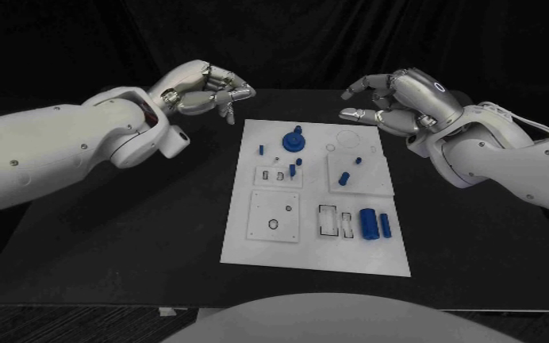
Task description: Assemble the parts on the task board
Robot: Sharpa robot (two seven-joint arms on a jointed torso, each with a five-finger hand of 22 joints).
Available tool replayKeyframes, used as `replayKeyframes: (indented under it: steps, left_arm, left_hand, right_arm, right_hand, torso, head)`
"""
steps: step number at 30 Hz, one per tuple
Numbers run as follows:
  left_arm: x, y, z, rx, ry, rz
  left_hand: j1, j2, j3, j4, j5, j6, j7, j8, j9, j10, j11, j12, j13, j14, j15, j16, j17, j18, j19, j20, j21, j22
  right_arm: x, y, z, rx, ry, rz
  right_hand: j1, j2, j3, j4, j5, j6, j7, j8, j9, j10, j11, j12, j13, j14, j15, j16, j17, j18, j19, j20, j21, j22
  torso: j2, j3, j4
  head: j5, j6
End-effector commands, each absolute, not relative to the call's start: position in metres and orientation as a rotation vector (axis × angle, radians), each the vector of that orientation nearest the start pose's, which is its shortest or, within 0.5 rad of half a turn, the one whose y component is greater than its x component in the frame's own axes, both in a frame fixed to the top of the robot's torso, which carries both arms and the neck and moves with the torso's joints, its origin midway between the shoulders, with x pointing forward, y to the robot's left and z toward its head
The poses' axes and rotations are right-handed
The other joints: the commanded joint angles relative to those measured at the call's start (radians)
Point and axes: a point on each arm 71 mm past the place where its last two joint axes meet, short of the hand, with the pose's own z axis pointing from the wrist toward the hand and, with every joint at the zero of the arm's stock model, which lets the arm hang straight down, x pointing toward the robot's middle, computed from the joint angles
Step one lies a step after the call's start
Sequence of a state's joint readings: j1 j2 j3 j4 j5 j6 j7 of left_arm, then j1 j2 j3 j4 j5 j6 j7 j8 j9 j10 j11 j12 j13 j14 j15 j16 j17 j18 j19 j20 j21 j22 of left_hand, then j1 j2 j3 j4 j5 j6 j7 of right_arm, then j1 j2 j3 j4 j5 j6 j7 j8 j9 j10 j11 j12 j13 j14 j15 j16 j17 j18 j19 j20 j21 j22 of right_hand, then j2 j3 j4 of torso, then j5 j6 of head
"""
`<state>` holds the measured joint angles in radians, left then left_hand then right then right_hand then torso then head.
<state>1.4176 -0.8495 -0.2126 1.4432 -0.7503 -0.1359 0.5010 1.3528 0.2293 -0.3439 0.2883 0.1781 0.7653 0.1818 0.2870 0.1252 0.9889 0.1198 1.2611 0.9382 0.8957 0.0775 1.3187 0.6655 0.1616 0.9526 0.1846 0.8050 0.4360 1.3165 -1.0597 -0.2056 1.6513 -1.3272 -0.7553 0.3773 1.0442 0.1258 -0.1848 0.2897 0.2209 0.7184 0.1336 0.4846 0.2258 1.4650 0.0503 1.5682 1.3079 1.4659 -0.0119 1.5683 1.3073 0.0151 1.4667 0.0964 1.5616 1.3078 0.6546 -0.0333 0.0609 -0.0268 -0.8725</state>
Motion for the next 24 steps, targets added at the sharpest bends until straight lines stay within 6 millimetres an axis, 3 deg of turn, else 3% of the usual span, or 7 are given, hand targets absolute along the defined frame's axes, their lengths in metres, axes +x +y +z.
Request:
replayKeyframes:
  steps: [1, 4, 6, 10, 11, 21, 24]
  left_arm:
    - [0.507, 0.194, -0.123, 0.23, 1.775, -0.982]
    - [0.515, 0.177, -0.11, 0.296, 1.955, -0.804]
    - [0.52, 0.167, -0.103, 0.319, 2.044, -0.706]
    - [0.528, 0.144, -0.099, 0.331, 2.227, -0.54]
    - [0.529, 0.138, -0.099, 0.34, 2.275, -0.495]
    - [0.541, 0.098, -0.103, 0.409, 2.518, -0.203]
    - [0.546, 0.089, -0.104, 0.382, 2.559, -0.158]
  left_hand:
    - [-0.047, 0.007, -0.003, -0.004, 0.001, 0.092, -0.045, 0.067, 0.031, 0.582, -0.053, 0.31, 0.633, 0.675, -0.058, 0.252, 0.905, -0.084, 0.379, -0.057, 0.558, 0.721]
    - [-0.069, 0.019, 0.003, 0.001, 0.015, 0.098, -0.053, 0.058, 0.04, 0.582, -0.054, 0.31, 0.633, 0.675, -0.064, 0.252, 0.905, -0.108, 0.451, -0.064, 0.654, 0.878]
    - [-0.038, 0.016, 0.037, -0.012, 0.083, 0.138, -0.062, 0.048, 0.046, 0.582, -0.067, 0.31, 0.633, 0.675, -0.073, 0.252, 0.905, -0.129, 0.518, -0.068, 0.71, 0.991]
    - [-0.039, 0.0, 0.047, -0.008, 0.054, 0.169, -0.068, 0.042, 0.052, 0.582, -0.075, 0.31, 0.633, 0.675, -0.078, 0.252, 0.905, -0.133, 0.531, -0.073, 0.72, 1.013]
    - [-0.057, -0.005, 0.048, -0.004, 0.023, 0.184, -0.072, 0.039, 0.056, 0.582, -0.078, 0.31, 0.633, 0.675, -0.082, 0.252, 0.905, -0.135, 0.535, -0.077, 0.723, 1.02]
    - [-0.12, -0.019, 0.058, -0.006, -0.026, 0.223, -0.08, 0.011, 0.066, 0.582, -0.089, 0.31, 0.633, 0.675, -0.094, 0.252, 0.905, -0.133, 0.532, -0.089, 0.721, 1.017]
    - [-0.133, -0.022, 0.063, -0.009, -0.039, 0.234, -0.083, 0.003, 0.068, 0.582, -0.092, 0.31, 0.633, 0.675, -0.097, 0.252, 0.905, -0.133, 0.534, -0.091, 0.721, 1.018]
  right_arm:
    - [0.44, -0.261, -0.138, -0.221, 1.106, 0.872]
    - [0.439, -0.262, -0.135, -0.224, 1.055, 0.869]
    - [0.44, -0.262, -0.134, -0.222, 1.04, 0.866]
    - [0.442, -0.259, -0.134, -0.217, 1.04, 0.865]
    - [0.444, -0.257, -0.135, -0.217, 1.044, 0.867]
    - [0.45, -0.244, -0.139, -0.214, 1.08, 0.883]
    - [0.451, -0.242, -0.139, -0.212, 1.082, 0.886]
  right_hand:
    - [0.024, 0.015, -0.011, -0.001, 0.059, 0.039, -0.003, 0.023, 0.005, 0.106, 0.01, 0.003, 0.263, 0.105, 0.011, 0.003, 0.263, -0.015, 0.104, 0.011, 0.009, 0.263]
    - [0.058, 0.022, -0.013, 0.0, 0.111, 0.061, -0.007, 0.034, 0.005, 0.106, 0.007, 0.003, 0.263, 0.105, 0.009, 0.003, 0.263, -0.015, 0.104, 0.011, 0.009, 0.263]
    - [0.077, 0.026, -0.014, 0.001, 0.15, 0.074, -0.01, 0.039, 0.003, 0.106, 0.004, 0.003, 0.263, 0.105, 0.007, 0.003, 0.263, -0.015, 0.104, 0.01, 0.009, 0.263]
    - [0.078, 0.027, -0.015, 0.001, 0.151, 0.074, -0.01, 0.038, 0.003, 0.106, 0.004, 0.003, 0.263, 0.105, 0.007, 0.003, 0.263, -0.015, 0.104, 0.01, 0.009, 0.263]
    - [0.078, 0.027, -0.015, 0.001, 0.151, 0.074, -0.01, 0.038, 0.003, 0.106, 0.004, 0.003, 0.263, 0.105, 0.007, 0.003, 0.263, -0.015, 0.104, 0.01, 0.009, 0.263]
    - [0.112, 0.009, -0.026, -0.004, 0.13, 0.077, -0.01, 0.034, -0.003, 0.106, 0.004, 0.003, 0.263, 0.105, 0.006, 0.003, 0.263, -0.015, 0.104, 0.008, 0.009, 0.263]
    - [0.132, 0.0, -0.032, -0.006, 0.115, 0.08, -0.011, 0.034, -0.006, 0.106, 0.003, 0.003, 0.263, 0.105, 0.006, 0.003, 0.263, -0.015, 0.104, 0.008, 0.009, 0.263]
  torso:
    - [0.0, 0.0078, -0.0059]
    - [0.001, 0.0124, -0.0076]
    - [0.0, 0.017, -0.0095]
    - [0.001, 0.0283, -0.0209]
    - [0.0, 0.0301, -0.0216]
    - [-0.002, 0.0431, -0.029]
    - [-0.003, 0.0506, -0.0363]
  head:
    - [0.002, 0.0]
    - [0.009, 0.0]
    - [0.013, 0.0]
    - [0.022, 0.0]
    - [0.022, 0.0]
    - [0.017, 0.0]
    - [0.026, 0.0]
